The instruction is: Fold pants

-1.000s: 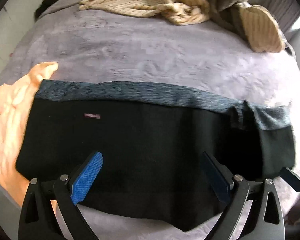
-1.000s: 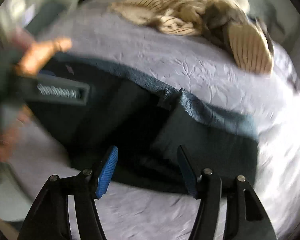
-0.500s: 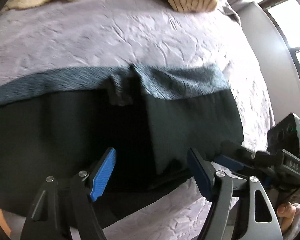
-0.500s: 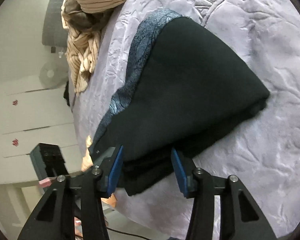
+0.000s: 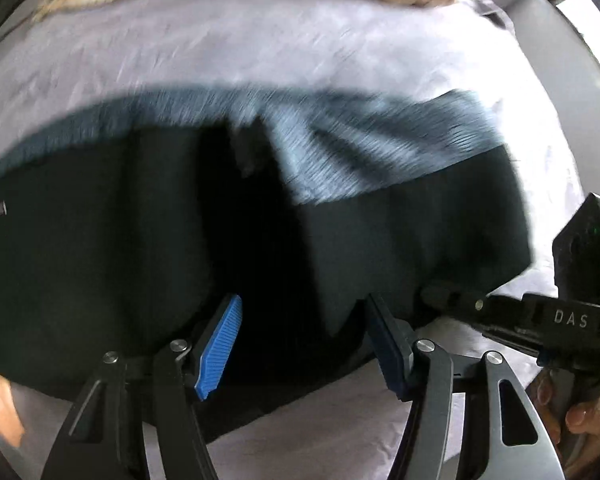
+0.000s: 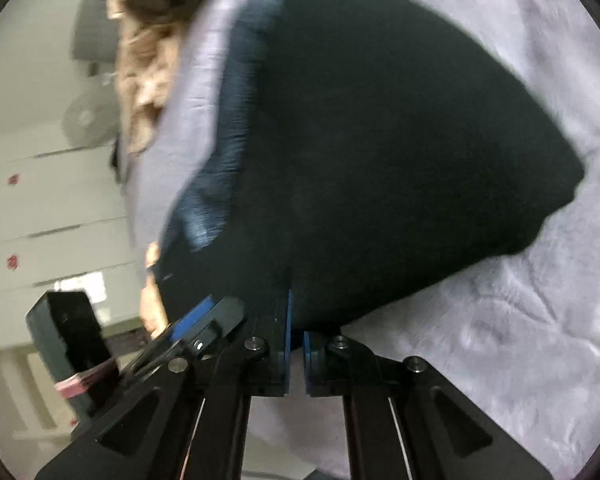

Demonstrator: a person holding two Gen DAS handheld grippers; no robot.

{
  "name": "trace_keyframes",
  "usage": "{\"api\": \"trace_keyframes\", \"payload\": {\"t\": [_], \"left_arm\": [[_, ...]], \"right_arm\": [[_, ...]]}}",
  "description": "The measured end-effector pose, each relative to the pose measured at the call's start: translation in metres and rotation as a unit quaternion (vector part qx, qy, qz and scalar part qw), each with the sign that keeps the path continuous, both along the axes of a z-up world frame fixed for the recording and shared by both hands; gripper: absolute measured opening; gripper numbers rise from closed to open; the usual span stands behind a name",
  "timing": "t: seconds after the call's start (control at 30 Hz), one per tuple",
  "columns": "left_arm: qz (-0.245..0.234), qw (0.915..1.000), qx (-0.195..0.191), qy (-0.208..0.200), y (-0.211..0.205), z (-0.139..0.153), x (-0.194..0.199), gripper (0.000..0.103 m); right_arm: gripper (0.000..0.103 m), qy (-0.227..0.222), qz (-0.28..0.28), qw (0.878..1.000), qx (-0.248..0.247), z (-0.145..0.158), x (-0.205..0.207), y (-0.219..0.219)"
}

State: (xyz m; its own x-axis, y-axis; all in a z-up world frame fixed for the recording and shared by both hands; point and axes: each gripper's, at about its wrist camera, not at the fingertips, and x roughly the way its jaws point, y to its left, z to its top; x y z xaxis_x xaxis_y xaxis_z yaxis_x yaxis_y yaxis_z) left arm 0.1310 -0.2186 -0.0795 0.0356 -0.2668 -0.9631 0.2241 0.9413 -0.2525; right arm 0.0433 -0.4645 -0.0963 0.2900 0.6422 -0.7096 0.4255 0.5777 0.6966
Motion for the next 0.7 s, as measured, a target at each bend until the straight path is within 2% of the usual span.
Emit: {"api": "trace_keyframes", "payload": {"t": [0.07, 0.13, 0.2, 0.23, 0.3, 0.37, 0.4, 0.47, 0.5, 0.57, 0.6, 0.7], "left_arm": [[0.010, 1.0000, -0.003, 0.000, 0.002, 0.000, 0.004, 0.066], [0.011, 0.9997, 0.007, -0.020, 0.003, 0.011, 0.008, 0.078], [0.009, 0.9984, 0.017, -0.054, 0.003, 0.028, 0.011, 0.078], [0.008, 0.9979, 0.015, -0.062, 0.004, 0.035, 0.014, 0.078], [0.011, 0.9968, 0.011, -0.079, 0.002, 0.049, 0.020, 0.078], [0.009, 0.9957, 0.006, -0.092, -0.007, 0.058, 0.032, 0.078], [0.005, 0.9955, 0.007, -0.094, -0.011, 0.060, 0.038, 0.078], [-0.004, 0.9951, 0.012, -0.099, -0.025, 0.060, 0.042, 0.078], [-0.009, 0.9947, 0.009, -0.102, -0.032, 0.061, 0.044, 0.078], [-0.012, 0.9941, 0.001, -0.108, -0.028, 0.066, 0.040, 0.078], [-0.012, 0.9941, 0.000, -0.108, -0.026, 0.064, 0.041, 0.078], [-0.009, 0.9962, 0.014, -0.086, -0.033, 0.052, 0.042, 0.078]], "right_arm": [[0.005, 0.004, -0.012, 1.000, 0.011, -0.012, 0.005, 0.000], [0.008, 0.004, 0.010, 1.000, 0.008, -0.004, 0.011, 0.002], [0.020, 0.000, 0.061, 0.998, -0.003, 0.017, 0.017, 0.005], [0.029, -0.009, 0.083, 0.996, -0.004, 0.029, 0.017, 0.005], [0.039, -0.055, 0.113, 0.992, -0.009, 0.060, 0.021, -0.003], [0.056, -0.098, 0.119, 0.987, -0.036, 0.084, 0.029, -0.017], [0.056, -0.118, 0.114, 0.984, -0.063, 0.092, 0.036, -0.027], [0.059, -0.129, 0.098, 0.981, -0.109, 0.098, 0.050, -0.044], [0.059, -0.129, 0.091, 0.983, -0.095, 0.098, 0.055, -0.053], [0.059, -0.143, 0.093, 0.985, -0.002, 0.097, 0.065, -0.064], [0.059, -0.148, 0.098, 0.984, 0.009, 0.099, 0.066, -0.065], [0.059, -0.133, 0.098, 0.984, -0.069, 0.099, 0.072, -0.068]]}}
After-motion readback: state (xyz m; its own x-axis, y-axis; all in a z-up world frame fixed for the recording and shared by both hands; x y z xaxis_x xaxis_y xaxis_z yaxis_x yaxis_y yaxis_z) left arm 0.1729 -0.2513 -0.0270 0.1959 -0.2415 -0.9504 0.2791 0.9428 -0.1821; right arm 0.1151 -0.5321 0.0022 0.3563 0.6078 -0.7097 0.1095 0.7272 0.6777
